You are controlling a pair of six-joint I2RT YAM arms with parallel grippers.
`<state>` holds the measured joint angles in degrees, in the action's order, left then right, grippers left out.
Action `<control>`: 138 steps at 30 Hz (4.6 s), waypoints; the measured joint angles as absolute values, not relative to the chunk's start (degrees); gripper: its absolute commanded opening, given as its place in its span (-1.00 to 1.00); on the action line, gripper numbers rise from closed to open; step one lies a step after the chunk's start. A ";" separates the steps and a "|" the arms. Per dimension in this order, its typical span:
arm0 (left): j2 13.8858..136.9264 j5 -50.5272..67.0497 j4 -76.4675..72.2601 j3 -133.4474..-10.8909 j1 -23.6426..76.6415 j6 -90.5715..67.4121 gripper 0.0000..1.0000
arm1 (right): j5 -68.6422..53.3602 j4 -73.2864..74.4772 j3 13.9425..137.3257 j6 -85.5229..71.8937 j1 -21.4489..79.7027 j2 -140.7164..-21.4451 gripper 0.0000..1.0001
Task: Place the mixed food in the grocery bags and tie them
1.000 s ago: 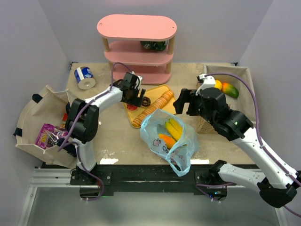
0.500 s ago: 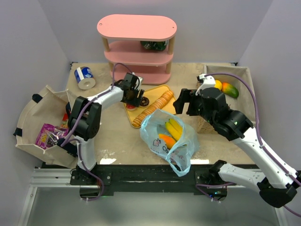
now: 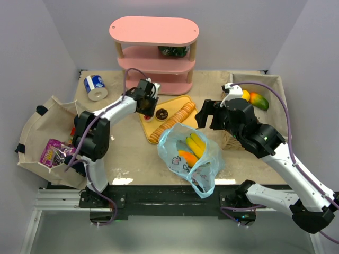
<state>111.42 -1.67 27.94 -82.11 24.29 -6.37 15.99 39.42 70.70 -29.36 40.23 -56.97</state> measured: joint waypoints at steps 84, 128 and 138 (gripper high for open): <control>108.75 0.25 23.16 -89.01 28.95 -7.44 -0.17 | 21.54 40.71 71.46 -28.36 40.21 -61.49 0.90; 63.53 1.32 46.13 -71.90 52.56 -29.12 0.94 | -26.63 61.06 72.82 -27.05 46.15 -51.99 0.68; 56.58 2.26 59.40 -62.94 52.56 -34.96 0.90 | -24.69 60.47 67.20 -32.53 51.77 -50.57 0.66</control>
<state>56.58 2.26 59.40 -62.94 52.56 -34.96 -24.69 60.47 67.20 -32.53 51.77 -50.57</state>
